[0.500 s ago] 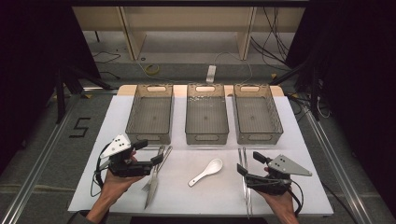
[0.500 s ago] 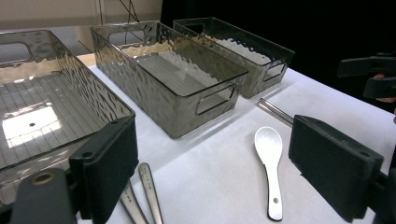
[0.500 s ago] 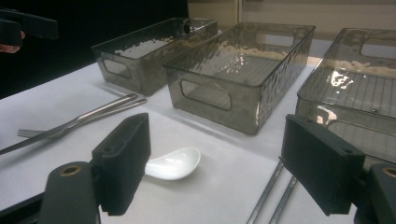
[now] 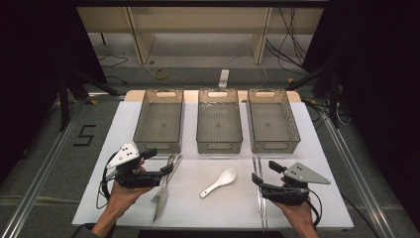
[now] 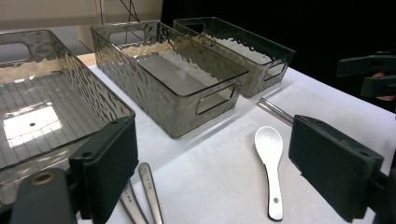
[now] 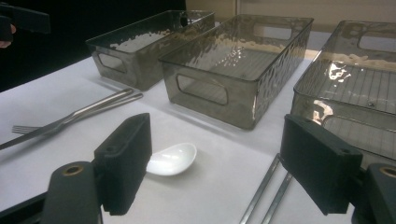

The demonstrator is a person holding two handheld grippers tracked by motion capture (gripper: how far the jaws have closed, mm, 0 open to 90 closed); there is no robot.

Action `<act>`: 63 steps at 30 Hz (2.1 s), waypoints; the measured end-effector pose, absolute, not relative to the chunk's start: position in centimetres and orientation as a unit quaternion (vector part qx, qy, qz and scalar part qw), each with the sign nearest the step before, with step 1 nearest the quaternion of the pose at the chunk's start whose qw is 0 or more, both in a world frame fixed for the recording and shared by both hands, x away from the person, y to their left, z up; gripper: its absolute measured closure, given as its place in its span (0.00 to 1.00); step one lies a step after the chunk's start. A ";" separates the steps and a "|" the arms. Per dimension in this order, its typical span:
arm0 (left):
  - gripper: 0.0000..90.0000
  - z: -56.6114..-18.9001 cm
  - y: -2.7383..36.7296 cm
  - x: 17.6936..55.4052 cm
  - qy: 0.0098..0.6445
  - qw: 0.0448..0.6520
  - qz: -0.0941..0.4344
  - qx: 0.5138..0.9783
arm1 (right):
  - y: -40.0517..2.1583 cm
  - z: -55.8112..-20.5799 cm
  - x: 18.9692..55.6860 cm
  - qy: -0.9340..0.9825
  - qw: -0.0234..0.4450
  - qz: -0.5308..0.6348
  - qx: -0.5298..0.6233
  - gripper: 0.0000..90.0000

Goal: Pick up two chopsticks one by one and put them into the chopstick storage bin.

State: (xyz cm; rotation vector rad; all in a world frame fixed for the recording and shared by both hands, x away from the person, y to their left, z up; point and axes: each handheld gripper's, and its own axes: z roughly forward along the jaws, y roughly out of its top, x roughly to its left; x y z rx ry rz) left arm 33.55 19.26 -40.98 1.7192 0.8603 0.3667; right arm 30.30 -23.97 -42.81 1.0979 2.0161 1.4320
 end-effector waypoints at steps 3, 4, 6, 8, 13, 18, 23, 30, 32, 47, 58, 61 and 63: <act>0.17 -41.0 19.2 33.5 0.366 0.559 0.155 0.727 | -24.0 -42.4 30.4 0.736 0.217 0.507 0.393 0.29; 0.17 -41.0 19.3 33.5 0.365 0.558 0.156 0.729 | -24.0 -42.2 30.5 0.740 0.217 0.502 0.392 0.30; 0.17 -41.0 19.2 33.6 0.365 0.557 0.157 0.729 | -24.0 -41.8 30.8 0.750 0.215 0.487 0.392 0.29; 0.17 -41.0 19.2 33.6 0.366 0.557 0.157 0.729 | -23.9 -41.3 31.1 0.760 0.219 0.472 0.390 0.30; 0.17 -41.0 19.2 33.6 0.366 0.557 0.157 0.729 | -23.5 -40.3 32.3 0.799 0.215 0.402 0.392 0.32; 0.17 -41.0 19.2 33.6 0.365 0.556 0.158 0.730 | -23.1 -39.5 33.7 0.824 0.208 0.345 0.399 0.33; 0.17 -41.0 19.2 33.6 0.366 0.556 0.158 0.729 | -22.9 -39.0 35.0 0.838 0.186 0.307 0.412 0.34; 0.17 -41.0 19.1 33.6 0.368 0.558 0.159 0.727 | -22.8 -39.6 36.1 0.852 0.173 0.252 0.424 0.35; 0.17 -41.0 19.1 33.6 0.367 0.556 0.159 0.728 | -22.6 -39.9 36.4 0.857 0.164 0.234 0.428 0.35; 0.17 -40.9 19.1 33.5 0.364 0.556 0.160 0.730 | -22.1 -42.3 38.2 0.876 0.106 0.145 0.447 0.45; 0.17 -40.9 19.1 33.5 0.362 0.555 0.161 0.731 | -21.8 -44.0 38.1 0.882 0.072 0.118 0.450 0.59; 0.17 -40.9 19.1 33.5 0.361 0.555 0.162 0.732 | -21.8 -44.2 37.9 0.883 0.063 0.114 0.450 0.62; 0.17 -40.9 19.0 33.5 0.361 0.555 0.161 0.732 | -21.7 -44.4 37.8 0.883 0.056 0.112 0.451 0.64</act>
